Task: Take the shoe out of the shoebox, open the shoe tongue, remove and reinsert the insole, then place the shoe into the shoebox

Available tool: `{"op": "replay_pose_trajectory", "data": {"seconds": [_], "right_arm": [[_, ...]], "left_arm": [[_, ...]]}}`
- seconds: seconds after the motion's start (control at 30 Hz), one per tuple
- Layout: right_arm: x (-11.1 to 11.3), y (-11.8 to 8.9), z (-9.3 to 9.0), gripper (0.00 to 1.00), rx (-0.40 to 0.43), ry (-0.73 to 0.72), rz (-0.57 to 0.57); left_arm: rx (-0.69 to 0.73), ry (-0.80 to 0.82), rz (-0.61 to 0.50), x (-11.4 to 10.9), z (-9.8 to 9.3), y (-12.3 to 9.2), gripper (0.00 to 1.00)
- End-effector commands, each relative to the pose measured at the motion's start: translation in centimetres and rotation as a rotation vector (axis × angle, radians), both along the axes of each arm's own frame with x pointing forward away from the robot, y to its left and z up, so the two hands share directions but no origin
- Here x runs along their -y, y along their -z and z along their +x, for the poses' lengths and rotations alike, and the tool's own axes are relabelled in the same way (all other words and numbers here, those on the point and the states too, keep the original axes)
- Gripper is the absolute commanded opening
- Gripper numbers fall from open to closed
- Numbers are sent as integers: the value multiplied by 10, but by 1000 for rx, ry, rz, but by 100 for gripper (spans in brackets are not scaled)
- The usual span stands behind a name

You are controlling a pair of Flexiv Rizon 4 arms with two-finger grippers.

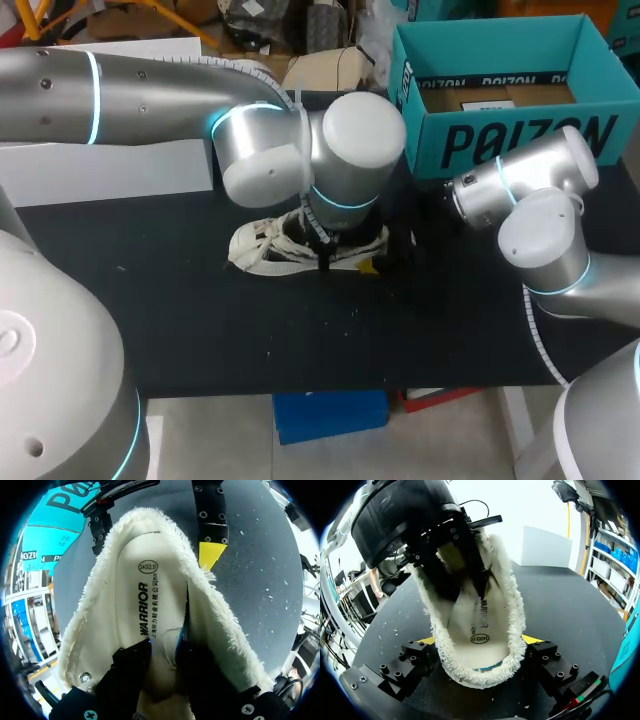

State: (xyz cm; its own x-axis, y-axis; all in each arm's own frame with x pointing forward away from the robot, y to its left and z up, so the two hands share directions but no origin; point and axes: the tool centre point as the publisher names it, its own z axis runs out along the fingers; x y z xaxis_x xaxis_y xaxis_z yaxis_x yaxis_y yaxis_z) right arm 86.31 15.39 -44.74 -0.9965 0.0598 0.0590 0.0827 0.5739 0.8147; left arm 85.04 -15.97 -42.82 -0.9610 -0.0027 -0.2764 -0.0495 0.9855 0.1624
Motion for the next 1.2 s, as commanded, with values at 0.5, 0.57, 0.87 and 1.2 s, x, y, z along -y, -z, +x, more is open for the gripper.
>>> {"op": "replay_pose_trajectory", "data": {"seconds": [0.5,0.57,0.87,1.2], "right_arm": [[1,1,1,0,-2,1,-1],[1,1,1,0,-2,1,-1],[1,1,1,0,-2,1,-1],[1,1,1,0,-2,1,-1]], "left_arm": [[209,-41,-88,-26,21,40,22],[186,-33,-99,-26,21,41,10],[25,83,-148,-18,4,35,0],[-112,202,-248,-20,-16,3,0]]}}
